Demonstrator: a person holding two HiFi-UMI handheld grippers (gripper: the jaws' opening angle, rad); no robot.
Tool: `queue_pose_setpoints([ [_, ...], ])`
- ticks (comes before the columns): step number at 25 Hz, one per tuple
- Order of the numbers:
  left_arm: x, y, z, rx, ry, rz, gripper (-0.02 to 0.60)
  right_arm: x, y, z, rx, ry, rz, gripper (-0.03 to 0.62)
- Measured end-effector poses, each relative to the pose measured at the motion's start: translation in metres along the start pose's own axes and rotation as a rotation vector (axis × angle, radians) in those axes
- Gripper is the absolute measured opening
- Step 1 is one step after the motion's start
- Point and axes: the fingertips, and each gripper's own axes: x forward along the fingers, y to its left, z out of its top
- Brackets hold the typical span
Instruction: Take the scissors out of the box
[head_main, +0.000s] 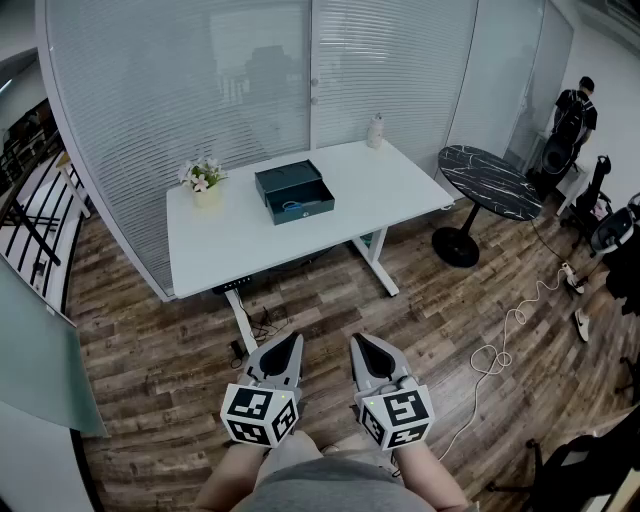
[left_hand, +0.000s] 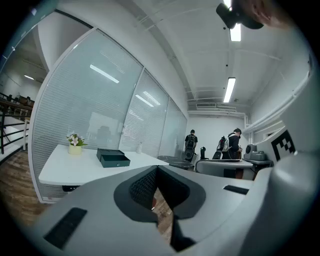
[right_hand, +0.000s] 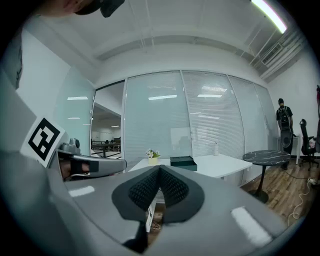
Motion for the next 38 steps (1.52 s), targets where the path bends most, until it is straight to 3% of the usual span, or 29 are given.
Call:
queue_pose_setpoints([
  [30,-0.002,-0.029,-0.012,-0.009,-0.002,0.018,0.006,-0.024,-0.005,-0.003,0.017,-0.026,0.044,0.009],
  [38,0.001,-0.017,-0.009,-0.006,0.0,0.044,0.006,-0.008,-0.004,-0.005,0.023,-0.023,0.066,0.009],
])
